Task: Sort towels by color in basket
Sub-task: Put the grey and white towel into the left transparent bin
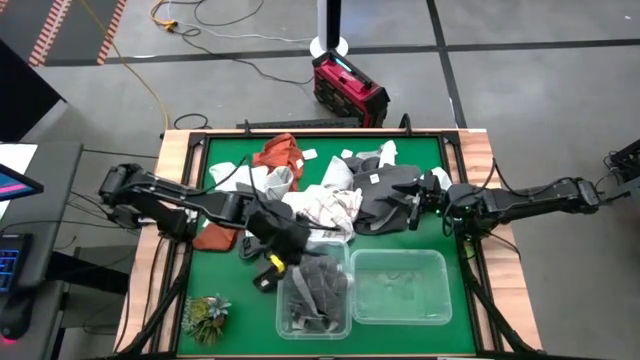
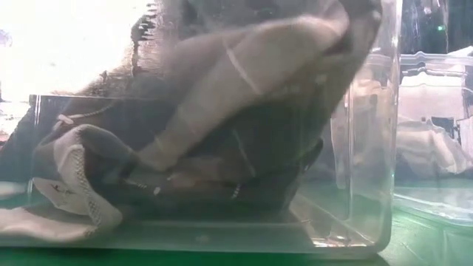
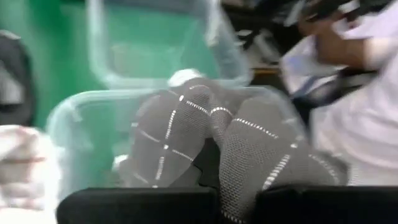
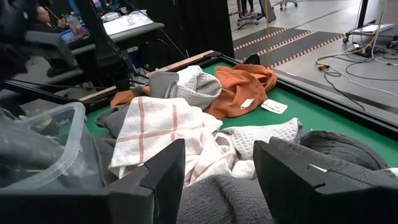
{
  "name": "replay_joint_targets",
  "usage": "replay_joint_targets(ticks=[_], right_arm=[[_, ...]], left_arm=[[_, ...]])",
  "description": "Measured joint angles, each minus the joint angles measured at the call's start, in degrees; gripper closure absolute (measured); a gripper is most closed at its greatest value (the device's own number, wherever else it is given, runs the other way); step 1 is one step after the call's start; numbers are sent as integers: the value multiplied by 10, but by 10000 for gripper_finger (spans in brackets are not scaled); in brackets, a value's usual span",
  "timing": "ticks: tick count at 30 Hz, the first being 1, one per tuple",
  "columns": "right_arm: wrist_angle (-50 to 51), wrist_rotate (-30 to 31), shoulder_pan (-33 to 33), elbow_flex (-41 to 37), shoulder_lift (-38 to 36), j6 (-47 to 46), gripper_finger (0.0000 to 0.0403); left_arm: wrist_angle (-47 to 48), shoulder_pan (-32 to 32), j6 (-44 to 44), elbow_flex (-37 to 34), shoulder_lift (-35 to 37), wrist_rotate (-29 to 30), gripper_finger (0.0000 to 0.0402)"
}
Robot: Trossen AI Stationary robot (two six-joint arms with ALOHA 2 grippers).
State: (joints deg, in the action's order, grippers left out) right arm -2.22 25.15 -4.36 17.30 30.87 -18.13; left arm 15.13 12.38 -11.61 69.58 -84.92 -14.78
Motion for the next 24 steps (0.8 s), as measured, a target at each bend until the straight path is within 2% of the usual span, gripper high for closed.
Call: replay_joint_targets(ticks=[5, 11, 15, 20, 24], right_arm=[[0, 0, 0, 0, 0, 2, 184], [1, 0, 0, 0, 0, 2, 184], [3, 0, 0, 0, 0, 2, 184], [5, 0, 0, 0, 0, 1, 184], [7, 0, 0, 0, 0, 1, 184]], left_arm=[[45, 29, 74, 28, -35, 92, 398], [142, 80, 200, 115, -88, 271, 398], [234, 98, 214, 180, -135, 393, 398], [335, 102, 176, 266, -198, 410, 398], [400, 109, 183, 312, -238, 410, 398]])
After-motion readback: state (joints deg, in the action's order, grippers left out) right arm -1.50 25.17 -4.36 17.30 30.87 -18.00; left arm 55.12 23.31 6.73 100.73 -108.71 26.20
